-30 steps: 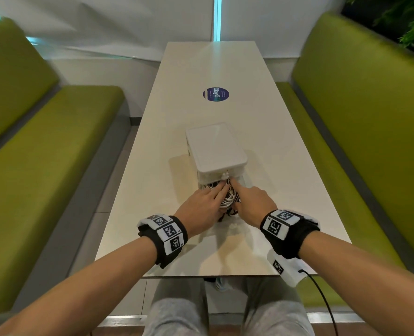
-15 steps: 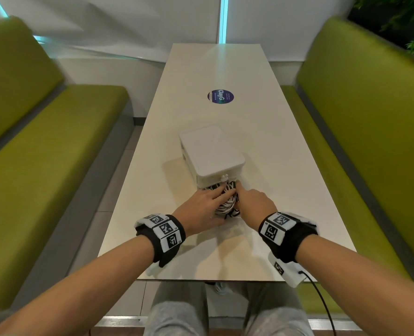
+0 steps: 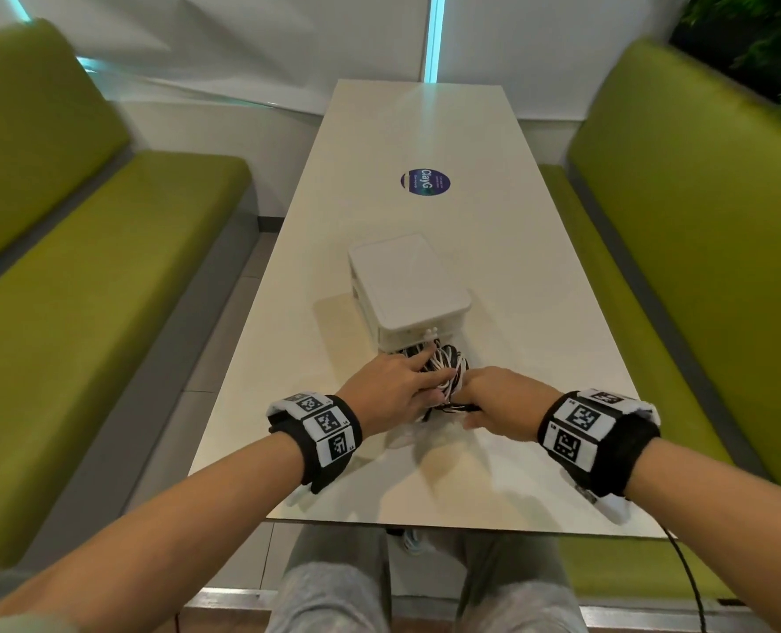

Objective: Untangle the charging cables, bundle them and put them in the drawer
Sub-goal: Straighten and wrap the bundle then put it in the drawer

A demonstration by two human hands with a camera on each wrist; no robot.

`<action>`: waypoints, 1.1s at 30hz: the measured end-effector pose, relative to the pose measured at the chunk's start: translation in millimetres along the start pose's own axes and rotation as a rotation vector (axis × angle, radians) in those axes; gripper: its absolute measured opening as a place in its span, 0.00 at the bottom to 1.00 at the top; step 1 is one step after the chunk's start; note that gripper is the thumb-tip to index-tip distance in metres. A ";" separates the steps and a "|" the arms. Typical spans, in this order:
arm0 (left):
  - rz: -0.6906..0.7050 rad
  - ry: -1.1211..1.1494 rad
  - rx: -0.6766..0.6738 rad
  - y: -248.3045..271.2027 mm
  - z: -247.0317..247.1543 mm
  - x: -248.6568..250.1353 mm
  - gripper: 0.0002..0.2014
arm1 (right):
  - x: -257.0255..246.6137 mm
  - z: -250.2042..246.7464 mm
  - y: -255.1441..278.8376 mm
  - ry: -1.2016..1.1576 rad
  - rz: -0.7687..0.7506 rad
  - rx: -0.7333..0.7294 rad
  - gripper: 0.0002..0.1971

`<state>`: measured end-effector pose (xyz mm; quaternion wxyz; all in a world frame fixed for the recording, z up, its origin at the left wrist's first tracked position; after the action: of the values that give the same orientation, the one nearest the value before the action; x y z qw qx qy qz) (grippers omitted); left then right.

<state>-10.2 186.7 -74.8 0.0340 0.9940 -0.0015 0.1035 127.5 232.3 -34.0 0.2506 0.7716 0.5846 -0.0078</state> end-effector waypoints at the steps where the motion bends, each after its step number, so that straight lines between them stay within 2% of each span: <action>1: 0.010 0.003 -0.003 -0.1 -0.2 -1.1 0.29 | 3.2 -1.5 -1.3 0.038 -0.006 -0.023 0.09; 3: 0.036 0.004 -0.010 -1.2 0.2 -4.1 0.26 | 9.2 -2.9 -3.6 0.092 -0.024 -0.022 0.07; 6: 0.062 0.060 -0.020 -3.1 -2.9 -7.0 0.24 | 13.4 -1.5 -4.0 0.120 -0.066 0.028 0.08; 8: 0.076 0.090 -0.049 -5.1 -4.7 -10.7 0.23 | 13.2 1.1 -5.3 0.087 -0.098 0.056 0.11; 12: 0.101 0.120 -0.121 -6.7 -7.7 -22.0 0.23 | 10.5 6.9 -14.3 -0.013 -0.124 0.096 0.09; 16: 0.149 0.154 -0.121 -7.2 -7.4 -28.2 0.23 | 2.9 6.2 -12.2 -0.046 -0.182 0.134 0.12; 20: 0.172 0.170 -0.107 -9.2 -6.0 -31.7 0.22 | 4.5 9.7 -6.5 -0.021 -0.048 0.149 0.17; 23: 0.180 0.201 -0.092 -8.5 -3.8 -32.4 0.23 | 4.4 6.6 -1.9 -0.141 0.007 0.236 0.11; 25: 0.170 0.223 -0.099 -8.7 -1.6 -33.0 0.24 | 5.4 5.0 0.7 -0.124 -0.006 0.301 0.11; 28: 0.176 0.224 -0.074 -9.0 2.1 -32.7 0.25 | 9.1 8.2 1.2 -0.069 0.013 0.367 0.07; 33: 0.172 0.243 -0.057 -10.6 0.6 -33.5 0.24 | 14.0 14.2 -0.2 -0.020 -0.131 0.351 0.05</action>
<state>-42.8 197.2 -83.0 0.0532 0.9690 -0.0853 0.2255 135.7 239.3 -50.8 0.1169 0.7637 0.6207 -0.1337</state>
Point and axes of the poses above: each hand's wrist, its own y-axis away from the middle knuckle, its own z-axis out of the palm, x = y × z, the point moved 4 cm from there along -y, towards the middle knuckle, and after that the axes turned 15 degrees about -z, right-handed, at the moved point
